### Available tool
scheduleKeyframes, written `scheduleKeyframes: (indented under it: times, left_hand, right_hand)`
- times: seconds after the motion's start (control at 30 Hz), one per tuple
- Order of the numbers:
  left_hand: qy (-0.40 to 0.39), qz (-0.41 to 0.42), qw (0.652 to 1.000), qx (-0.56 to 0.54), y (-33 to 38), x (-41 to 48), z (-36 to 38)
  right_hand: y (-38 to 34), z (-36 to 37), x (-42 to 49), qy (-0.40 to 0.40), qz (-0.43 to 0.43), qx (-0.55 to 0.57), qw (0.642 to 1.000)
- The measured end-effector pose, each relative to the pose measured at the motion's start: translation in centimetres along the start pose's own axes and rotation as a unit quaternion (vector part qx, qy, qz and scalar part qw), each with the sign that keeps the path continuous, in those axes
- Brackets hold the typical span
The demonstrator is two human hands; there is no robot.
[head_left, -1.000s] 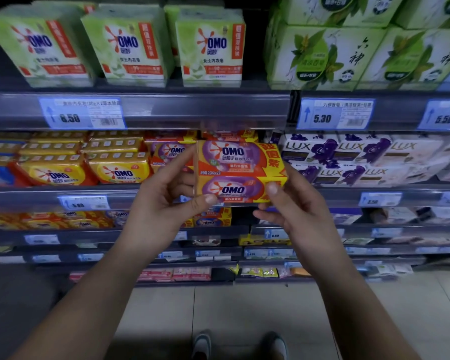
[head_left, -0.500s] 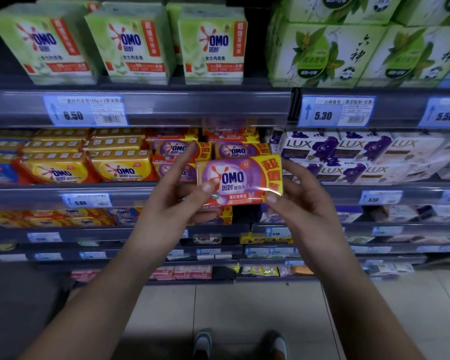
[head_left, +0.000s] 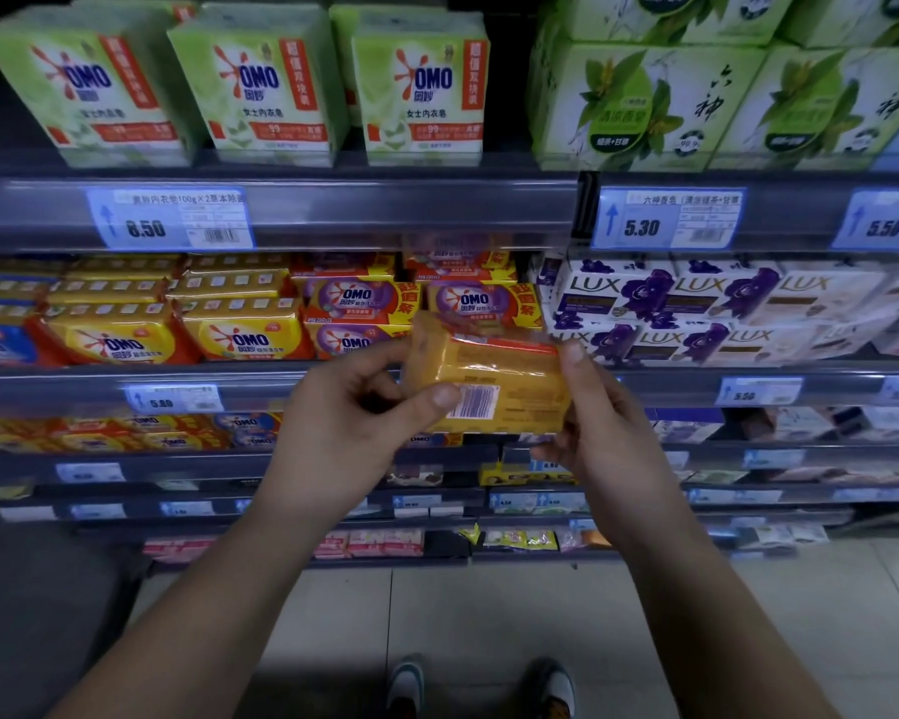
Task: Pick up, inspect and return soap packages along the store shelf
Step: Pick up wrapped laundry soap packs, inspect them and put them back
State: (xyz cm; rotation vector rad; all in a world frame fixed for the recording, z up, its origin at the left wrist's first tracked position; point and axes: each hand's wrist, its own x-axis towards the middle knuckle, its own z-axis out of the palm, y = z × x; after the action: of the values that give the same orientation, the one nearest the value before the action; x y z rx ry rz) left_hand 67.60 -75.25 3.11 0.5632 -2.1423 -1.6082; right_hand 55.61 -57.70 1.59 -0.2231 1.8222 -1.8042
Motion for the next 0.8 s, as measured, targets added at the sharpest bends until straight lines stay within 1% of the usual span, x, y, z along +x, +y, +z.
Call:
scheduleKeyframes:
  times: [0.07, 0.13, 0.2, 0.3, 0.37, 0.43, 0.5, 0.57, 0.6, 0.67, 0.73, 0.8]
  left_hand:
    - [0.016, 0.036, 0.999, 0.02, 0.2, -0.4, 0.5]
    - [0.019, 0.077, 0.995, 0.057, 0.4, -0.8, 0.9]
    - [0.001, 0.103, 0.991, 0.084, 0.3, -0.9, 1.0]
    - [-0.064, 0.109, 0.99, 0.059, -0.2, -0.9, 1.0]
    - [-0.081, 0.09, 0.993, 0.012, -0.8, -1.0, 1.1]
    - [-0.066, 0.05, 0.994, -0.075, -1.6, -1.0, 1.3]
    - [-0.047, -0.001, 0.983, -0.177, -2.3, -0.9, 1.5]
    - [-0.02, -0.041, 0.966, -0.254, -3.1, -0.9, 1.6]
    - [-0.004, -0.049, 0.961, -0.273, -3.3, -0.9, 1.6]
    - [0.026, -0.049, 0.959, -0.277, -3.5, -0.8, 1.8]
    - [0.042, -0.04, 0.961, -0.269, -3.4, -0.8, 2.0]
    - [0.051, -0.041, 0.96, -0.272, -3.0, -0.7, 2.2]
  right_hand:
    - [0.3, 0.3, 0.3, -0.017, 0.043, 0.076, 0.996]
    - [0.5, 0.5, 0.6, -0.05, 0.057, 0.171, 0.982]
    - [0.6, 0.2, 0.9, -0.074, 0.034, 0.241, 0.967]
    - [0.5, -0.6, 1.1, -0.098, -0.035, 0.292, 0.951]
    - [0.5, -1.0, 1.1, -0.09, -0.074, 0.287, 0.951]
    - [0.6, -1.1, 1.0, -0.08, -0.115, 0.269, 0.953]
    - [0.6, -1.0, 0.8, -0.067, -0.162, 0.232, 0.957]
    - [0.4, -0.7, 0.4, -0.043, -0.207, 0.174, 0.962]
    - [0.2, -0.6, 0.3, -0.029, -0.225, 0.144, 0.963]
    - [0.1, -0.4, 0.2, -0.015, -0.246, 0.111, 0.963]
    - [0.1, 0.0, 0.1, -0.012, -0.245, 0.109, 0.963]
    - [0.3, 0.3, 0.3, 0.004, -0.227, 0.109, 0.968]
